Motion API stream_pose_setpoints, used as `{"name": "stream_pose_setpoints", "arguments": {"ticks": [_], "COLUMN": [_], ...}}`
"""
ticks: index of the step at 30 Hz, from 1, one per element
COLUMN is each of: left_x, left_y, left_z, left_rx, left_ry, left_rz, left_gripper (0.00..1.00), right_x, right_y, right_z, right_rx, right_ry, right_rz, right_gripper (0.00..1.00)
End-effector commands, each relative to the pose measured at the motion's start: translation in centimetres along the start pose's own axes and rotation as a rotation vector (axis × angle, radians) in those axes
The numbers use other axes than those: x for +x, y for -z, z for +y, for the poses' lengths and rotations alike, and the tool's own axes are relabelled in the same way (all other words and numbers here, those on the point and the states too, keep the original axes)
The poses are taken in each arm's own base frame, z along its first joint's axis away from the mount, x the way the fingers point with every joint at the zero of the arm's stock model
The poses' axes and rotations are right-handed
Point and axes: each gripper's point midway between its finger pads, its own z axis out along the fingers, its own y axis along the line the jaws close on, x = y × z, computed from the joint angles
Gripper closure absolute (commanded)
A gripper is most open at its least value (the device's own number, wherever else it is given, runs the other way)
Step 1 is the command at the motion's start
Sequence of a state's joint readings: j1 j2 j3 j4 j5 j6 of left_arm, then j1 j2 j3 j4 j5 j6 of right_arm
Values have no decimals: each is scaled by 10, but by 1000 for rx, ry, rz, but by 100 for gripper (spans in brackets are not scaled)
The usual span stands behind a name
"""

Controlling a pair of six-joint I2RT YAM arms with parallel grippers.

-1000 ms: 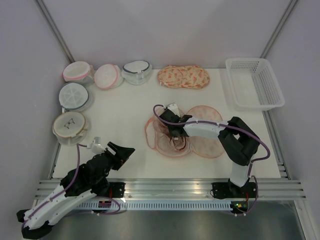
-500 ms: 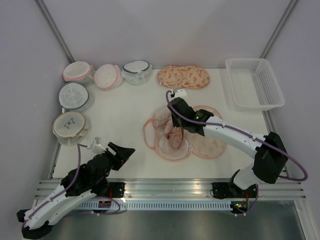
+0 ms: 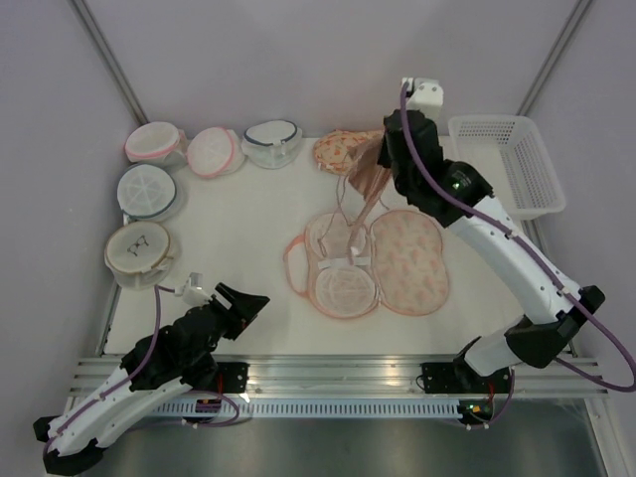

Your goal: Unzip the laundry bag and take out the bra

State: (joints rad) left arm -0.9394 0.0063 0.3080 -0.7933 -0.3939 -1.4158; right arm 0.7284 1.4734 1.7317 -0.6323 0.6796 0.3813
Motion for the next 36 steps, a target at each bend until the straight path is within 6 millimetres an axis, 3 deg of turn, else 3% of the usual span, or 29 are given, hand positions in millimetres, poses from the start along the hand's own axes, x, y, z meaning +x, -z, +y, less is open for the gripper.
{"name": "stream_pose_setpoints", "arguments": {"ticks": [1,2,4,5,6,7,8,10,11,15,22,26,36], "left_x": [-1,1,2,4,4,3,4,4,5,11,18,15,20], "left_y": [15,16,19,21,22,24,25,28,28,30,31,34,37], "left_z": [-20,-22,-23,-23,-23,-23,-22,-19,-17,-9,-3,-8,2], "left_rx": [88,94,96,96,94,89,85,70,63,27,0,10,-40], "left_ry": [39,39,38,35,36,35,34,31,32,47,75,89,105], "left_rz": [30,43,55,68,70,74,80,88,93,125,161,152,178], "left_gripper": [23,23,23,23,23,24,23,24,24,24,25,25,25], "right_x": [-44,-68,-83,-107,-111,-128,-135,-149,-156,-179,-231,-249,-253], "right_y": [-16,-19,-33,-35,-45,-45,-51,-62,-64,-76,-73,-75,-97], "right_z": [-52,-69,-84,-101,-109,-116,-134,-142,-160,-182,-228,-248,-279], "right_rx": [205,234,274,299,320,329,367,360,386,362,387,387,417], "right_ry": [0,-41,-50,-88,-89,-103,-118,-138,-159,-187,-247,-289,-326], "right_rz": [-69,-107,-133,-185,-193,-235,-254,-298,-320,-390,-544,-605,-657], "right_gripper": [100,99,100,100,100,100,99,100,100,100,100,100,99]}}
